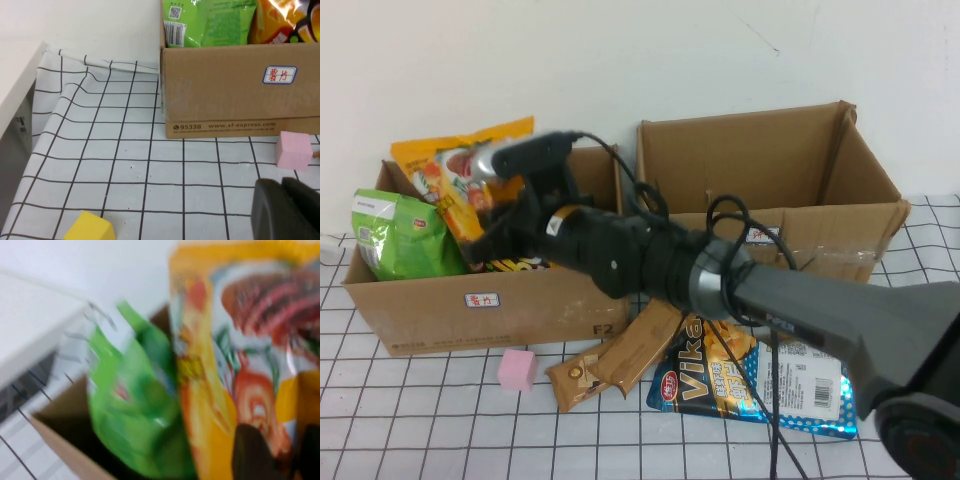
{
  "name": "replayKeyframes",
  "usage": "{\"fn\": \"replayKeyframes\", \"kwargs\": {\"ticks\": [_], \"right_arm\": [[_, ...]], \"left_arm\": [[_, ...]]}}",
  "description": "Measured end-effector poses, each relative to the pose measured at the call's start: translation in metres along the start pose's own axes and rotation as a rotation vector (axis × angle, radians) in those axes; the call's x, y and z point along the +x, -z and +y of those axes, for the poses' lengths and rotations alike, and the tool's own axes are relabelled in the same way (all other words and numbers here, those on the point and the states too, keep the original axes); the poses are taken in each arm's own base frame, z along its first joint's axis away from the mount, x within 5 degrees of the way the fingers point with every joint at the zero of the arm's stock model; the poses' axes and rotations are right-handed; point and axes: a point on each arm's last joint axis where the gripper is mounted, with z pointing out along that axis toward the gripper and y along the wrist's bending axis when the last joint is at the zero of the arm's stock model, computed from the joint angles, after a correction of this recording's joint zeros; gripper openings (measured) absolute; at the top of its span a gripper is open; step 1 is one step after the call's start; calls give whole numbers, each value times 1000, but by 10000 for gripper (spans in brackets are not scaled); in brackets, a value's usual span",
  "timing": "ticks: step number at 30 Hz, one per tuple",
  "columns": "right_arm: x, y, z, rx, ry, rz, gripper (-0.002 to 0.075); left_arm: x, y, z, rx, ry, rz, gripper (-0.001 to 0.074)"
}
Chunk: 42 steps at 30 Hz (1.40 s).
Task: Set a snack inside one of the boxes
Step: Place the potato chip in the potato chip box, then pick up the biscuit
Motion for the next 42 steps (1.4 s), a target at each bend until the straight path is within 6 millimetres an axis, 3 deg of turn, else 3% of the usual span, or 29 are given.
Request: {"fn": "replayKeyframes", "kwargs": {"ticks": [2, 5, 10, 14, 17, 20, 22, 24, 26, 33, 38, 42], "right_arm": [[21, -10, -8, 10, -24, 62, 293], [31, -12, -14, 11, -38, 122, 421], [7, 4, -9, -11, 47, 148, 492], [-46, 39, 2, -25, 149, 106, 449], [-91, 78, 12, -24, 201, 76, 353], [-118, 114, 19, -11, 231, 64, 236], [-124, 135, 21, -5, 236, 62, 153], [-123, 157, 23, -2, 238, 49, 87], [-111, 176, 22, 0, 242, 52, 36], [-54, 233, 10, 20, 313, 168, 2], [-23, 251, 2, 31, 373, 352, 0], [-12, 255, -1, 34, 441, 471, 0]], "left_arm": [[0, 0, 0, 0, 0, 0, -1], [0, 0, 0, 0, 0, 0, -1], [0, 0, 0, 0, 0, 0, -1], [0, 0, 0, 0, 0, 0, -1], [0, 0, 0, 0, 0, 0, -1], [0, 0, 0, 0, 0, 0, -1], [0, 0, 0, 0, 2, 0, -1], [0, 0, 0, 0, 2, 0, -1], [0, 0, 0, 0, 2, 0, -1], [0, 0, 0, 0, 2, 0, -1], [0, 0, 0, 0, 2, 0, -1], [0, 0, 0, 0, 2, 0, -1]]}}
